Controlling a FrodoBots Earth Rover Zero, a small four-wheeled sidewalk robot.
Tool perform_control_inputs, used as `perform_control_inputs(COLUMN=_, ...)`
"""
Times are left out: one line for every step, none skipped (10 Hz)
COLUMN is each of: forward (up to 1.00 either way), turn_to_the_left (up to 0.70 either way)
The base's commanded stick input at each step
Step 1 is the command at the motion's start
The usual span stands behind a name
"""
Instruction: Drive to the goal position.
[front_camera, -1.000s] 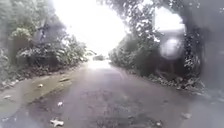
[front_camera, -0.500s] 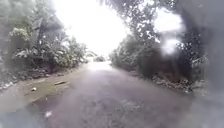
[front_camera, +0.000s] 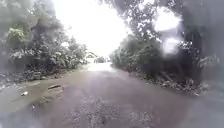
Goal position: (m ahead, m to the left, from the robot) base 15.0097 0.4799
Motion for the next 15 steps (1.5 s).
perform_control_inputs(forward=0.70, turn_to_the_left=0.00)
perform_control_inputs(forward=0.70, turn_to_the_left=0.00)
perform_control_inputs(forward=0.70, turn_to_the_left=0.00)
perform_control_inputs(forward=0.70, turn_to_the_left=0.00)
perform_control_inputs(forward=0.70, turn_to_the_left=0.00)
perform_control_inputs(forward=0.70, turn_to_the_left=0.00)
perform_control_inputs(forward=0.70, turn_to_the_left=0.00)
perform_control_inputs(forward=0.70, turn_to_the_left=0.00)
perform_control_inputs(forward=0.70, turn_to_the_left=0.00)
perform_control_inputs(forward=0.70, turn_to_the_left=0.00)
perform_control_inputs(forward=0.70, turn_to_the_left=0.00)
perform_control_inputs(forward=0.70, turn_to_the_left=0.03)
perform_control_inputs(forward=0.70, turn_to_the_left=0.21)
perform_control_inputs(forward=0.70, turn_to_the_left=0.35)
perform_control_inputs(forward=0.70, turn_to_the_left=0.35)
